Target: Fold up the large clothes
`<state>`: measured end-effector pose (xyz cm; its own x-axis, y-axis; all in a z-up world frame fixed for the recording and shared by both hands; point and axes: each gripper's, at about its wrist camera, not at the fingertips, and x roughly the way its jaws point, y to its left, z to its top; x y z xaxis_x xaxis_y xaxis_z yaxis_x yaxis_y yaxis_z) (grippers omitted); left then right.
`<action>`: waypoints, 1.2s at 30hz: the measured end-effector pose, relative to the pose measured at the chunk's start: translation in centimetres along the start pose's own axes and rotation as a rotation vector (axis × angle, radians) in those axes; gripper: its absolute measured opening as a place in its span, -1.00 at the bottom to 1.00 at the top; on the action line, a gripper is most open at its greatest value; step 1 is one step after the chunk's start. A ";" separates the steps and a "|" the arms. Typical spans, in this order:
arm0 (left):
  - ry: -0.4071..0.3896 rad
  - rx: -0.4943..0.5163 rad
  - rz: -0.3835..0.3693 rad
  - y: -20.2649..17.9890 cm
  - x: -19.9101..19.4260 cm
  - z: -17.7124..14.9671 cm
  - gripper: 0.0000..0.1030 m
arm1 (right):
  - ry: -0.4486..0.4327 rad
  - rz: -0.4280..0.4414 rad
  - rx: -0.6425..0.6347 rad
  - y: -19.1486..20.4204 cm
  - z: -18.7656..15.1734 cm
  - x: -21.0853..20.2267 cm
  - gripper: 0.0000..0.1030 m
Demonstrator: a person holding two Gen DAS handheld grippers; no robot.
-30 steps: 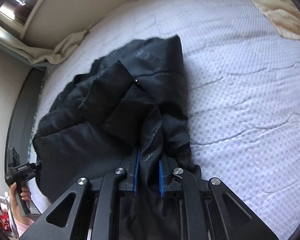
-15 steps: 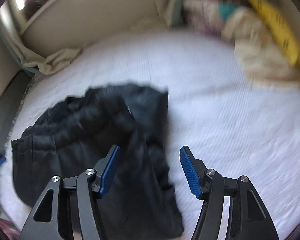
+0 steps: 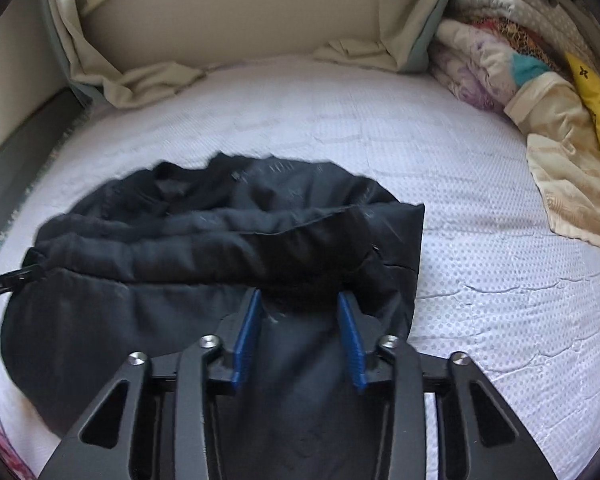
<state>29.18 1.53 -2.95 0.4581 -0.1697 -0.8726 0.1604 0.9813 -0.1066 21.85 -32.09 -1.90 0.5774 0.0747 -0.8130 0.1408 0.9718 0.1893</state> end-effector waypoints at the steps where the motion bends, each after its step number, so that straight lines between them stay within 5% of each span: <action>1: 0.000 0.011 0.011 -0.2 0.2 -0.1 0.14 | 0.018 0.003 0.007 -0.2 -0.3 0.7 -0.45; 9: 0.025 -0.015 -0.005 0.6 2.3 -1.3 0.14 | 0.059 -0.001 -0.018 -0.5 -1.7 3.5 -0.46; 15: -0.051 0.044 0.023 0.0 2.8 -2.7 0.15 | 0.010 -0.055 -0.089 0.7 -2.5 4.5 -0.46; 36: -0.114 0.059 0.036 -0.6 4.1 -2.6 0.15 | -0.018 -0.021 -0.055 0.1 -2.7 5.2 -0.46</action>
<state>28.73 0.51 -7.69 0.5604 -0.1472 -0.8150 0.1916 0.9804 -0.0453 22.65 -30.99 -7.59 0.5895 0.0510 -0.8062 0.1088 0.9839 0.1418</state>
